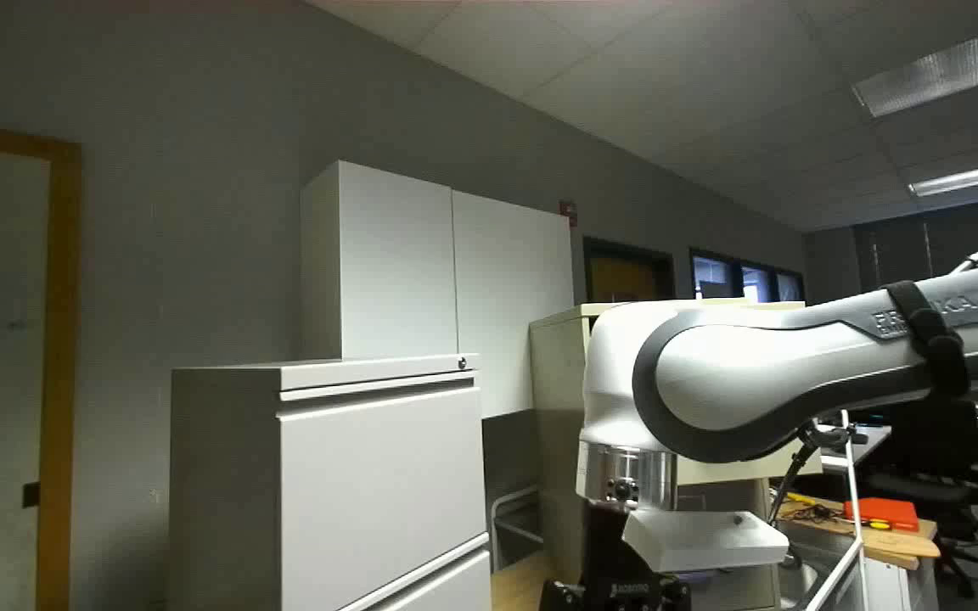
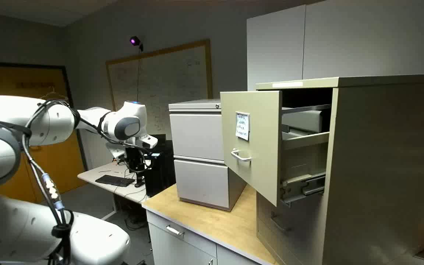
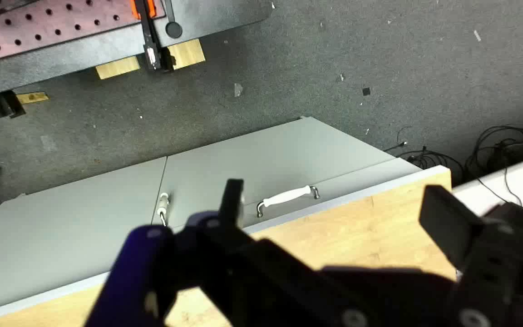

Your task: Close the upper drawer

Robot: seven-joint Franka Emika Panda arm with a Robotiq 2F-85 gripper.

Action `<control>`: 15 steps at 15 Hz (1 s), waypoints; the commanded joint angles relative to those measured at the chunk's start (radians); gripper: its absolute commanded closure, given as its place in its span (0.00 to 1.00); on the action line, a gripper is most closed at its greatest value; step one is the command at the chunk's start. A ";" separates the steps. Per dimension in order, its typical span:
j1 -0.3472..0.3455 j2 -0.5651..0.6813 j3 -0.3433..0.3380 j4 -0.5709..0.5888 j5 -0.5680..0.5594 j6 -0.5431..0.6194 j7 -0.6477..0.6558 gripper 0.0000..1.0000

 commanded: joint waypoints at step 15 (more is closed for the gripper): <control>-0.063 0.005 0.032 0.013 0.001 -0.002 0.095 0.00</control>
